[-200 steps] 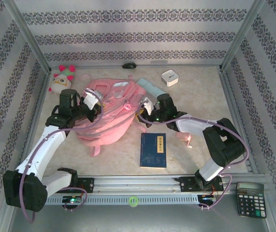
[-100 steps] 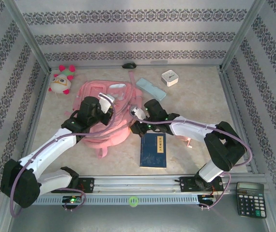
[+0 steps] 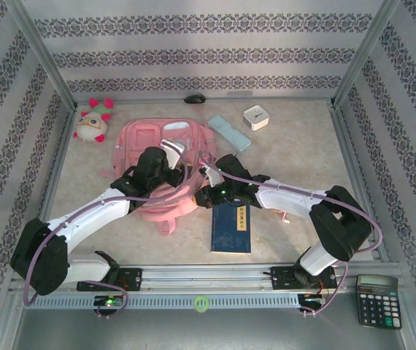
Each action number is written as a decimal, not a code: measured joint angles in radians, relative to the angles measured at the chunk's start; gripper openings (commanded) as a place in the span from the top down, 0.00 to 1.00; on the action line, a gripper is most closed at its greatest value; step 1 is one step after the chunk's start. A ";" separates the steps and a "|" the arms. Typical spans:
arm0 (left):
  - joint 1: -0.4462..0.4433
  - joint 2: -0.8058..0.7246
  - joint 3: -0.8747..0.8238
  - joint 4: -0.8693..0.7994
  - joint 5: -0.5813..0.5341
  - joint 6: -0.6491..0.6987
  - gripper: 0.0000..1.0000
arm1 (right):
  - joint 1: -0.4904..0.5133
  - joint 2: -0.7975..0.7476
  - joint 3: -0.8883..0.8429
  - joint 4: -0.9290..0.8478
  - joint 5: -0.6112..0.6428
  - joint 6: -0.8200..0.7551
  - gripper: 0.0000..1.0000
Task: Pack the student bag
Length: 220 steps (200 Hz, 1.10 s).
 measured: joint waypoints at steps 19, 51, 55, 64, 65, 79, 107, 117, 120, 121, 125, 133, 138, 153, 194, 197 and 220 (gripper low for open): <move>0.040 -0.080 -0.017 -0.024 0.068 0.104 0.11 | -0.032 0.000 -0.002 -0.007 -0.023 -0.004 1.00; 0.200 -0.177 -0.045 -0.105 0.249 0.304 0.10 | -0.052 -0.001 -0.002 -0.029 -0.034 -0.037 1.00; 0.218 -0.176 -0.044 -0.121 0.272 0.329 0.09 | -0.052 -0.001 -0.002 -0.032 -0.036 -0.040 1.00; 0.239 -0.165 -0.040 -0.164 0.309 0.387 0.08 | -0.052 -0.001 -0.001 -0.037 -0.040 -0.047 1.00; 0.241 -0.162 -0.039 -0.169 0.315 0.397 0.08 | -0.052 -0.001 -0.001 -0.037 -0.040 -0.047 1.00; 0.244 -0.124 -0.029 -0.229 0.359 0.476 0.04 | -0.052 -0.001 0.002 -0.048 -0.045 -0.059 1.00; 0.244 -0.032 -0.017 -0.298 0.417 0.586 0.01 | -0.052 -0.001 0.009 -0.059 -0.047 -0.074 1.00; 0.244 -0.005 -0.007 -0.308 0.430 0.609 0.02 | -0.052 -0.001 0.011 -0.068 -0.047 -0.076 1.00; 0.244 0.003 -0.005 -0.311 0.431 0.615 0.03 | -0.052 -0.001 0.011 -0.071 -0.047 -0.077 1.00; 0.244 0.006 -0.003 -0.311 0.432 0.617 0.03 | -0.052 -0.001 0.011 -0.071 -0.047 -0.077 1.00; 0.244 0.014 0.000 -0.314 0.435 0.623 0.05 | -0.052 -0.001 0.012 -0.073 -0.047 -0.080 1.00; 0.244 0.032 0.008 -0.315 0.434 0.631 0.11 | -0.052 -0.001 0.012 -0.077 -0.046 -0.084 1.00; 0.243 0.043 0.012 -0.315 0.434 0.633 0.16 | -0.052 -0.001 0.013 -0.080 -0.044 -0.088 1.00; 0.241 0.068 0.015 -0.311 0.425 0.639 0.46 | -0.052 -0.001 0.014 -0.085 -0.038 -0.096 1.00; 0.239 0.038 0.007 -0.292 0.409 0.612 1.00 | -0.063 -0.001 0.021 -0.087 -0.021 -0.122 1.00; 0.240 0.030 0.005 -0.288 0.404 0.611 1.00 | -0.063 -0.001 0.021 -0.087 -0.021 -0.124 1.00; 0.240 -0.066 -0.006 -0.291 0.369 0.536 1.00 | -0.069 -0.002 0.023 -0.100 -0.021 -0.133 1.00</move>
